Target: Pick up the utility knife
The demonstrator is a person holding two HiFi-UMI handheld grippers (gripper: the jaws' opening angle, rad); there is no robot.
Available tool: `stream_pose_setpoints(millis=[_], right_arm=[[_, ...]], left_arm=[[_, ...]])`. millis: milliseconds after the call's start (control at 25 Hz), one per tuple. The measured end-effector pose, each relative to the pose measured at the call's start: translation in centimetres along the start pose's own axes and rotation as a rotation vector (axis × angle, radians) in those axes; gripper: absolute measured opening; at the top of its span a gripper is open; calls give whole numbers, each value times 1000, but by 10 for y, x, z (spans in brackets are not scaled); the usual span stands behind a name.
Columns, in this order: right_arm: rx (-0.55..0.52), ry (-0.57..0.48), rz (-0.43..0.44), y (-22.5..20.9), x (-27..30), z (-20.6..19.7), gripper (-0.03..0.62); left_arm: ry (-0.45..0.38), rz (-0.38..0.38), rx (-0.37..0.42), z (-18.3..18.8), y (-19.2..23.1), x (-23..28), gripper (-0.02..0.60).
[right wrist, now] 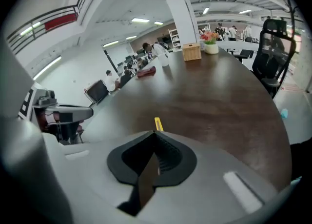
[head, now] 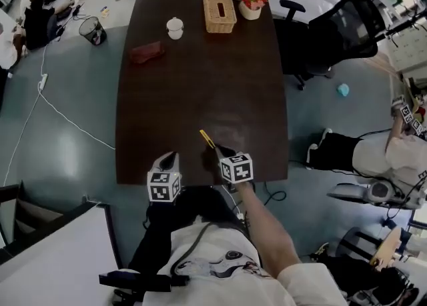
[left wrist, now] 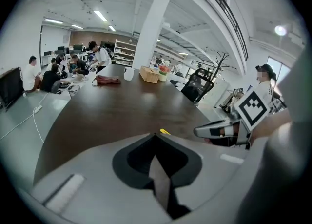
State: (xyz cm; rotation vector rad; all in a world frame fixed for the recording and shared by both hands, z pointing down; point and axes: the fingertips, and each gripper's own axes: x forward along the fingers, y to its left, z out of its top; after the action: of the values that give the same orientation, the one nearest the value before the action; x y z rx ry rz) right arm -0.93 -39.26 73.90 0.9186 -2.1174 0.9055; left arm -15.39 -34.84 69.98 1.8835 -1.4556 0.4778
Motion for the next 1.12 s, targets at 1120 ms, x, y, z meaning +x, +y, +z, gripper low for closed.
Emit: stream_pose_setpoints(millis=[1120], right_arm=[[-188, 222, -42, -13, 59, -24, 54]], left_arm=[[42, 18, -64, -16, 12, -13, -3]])
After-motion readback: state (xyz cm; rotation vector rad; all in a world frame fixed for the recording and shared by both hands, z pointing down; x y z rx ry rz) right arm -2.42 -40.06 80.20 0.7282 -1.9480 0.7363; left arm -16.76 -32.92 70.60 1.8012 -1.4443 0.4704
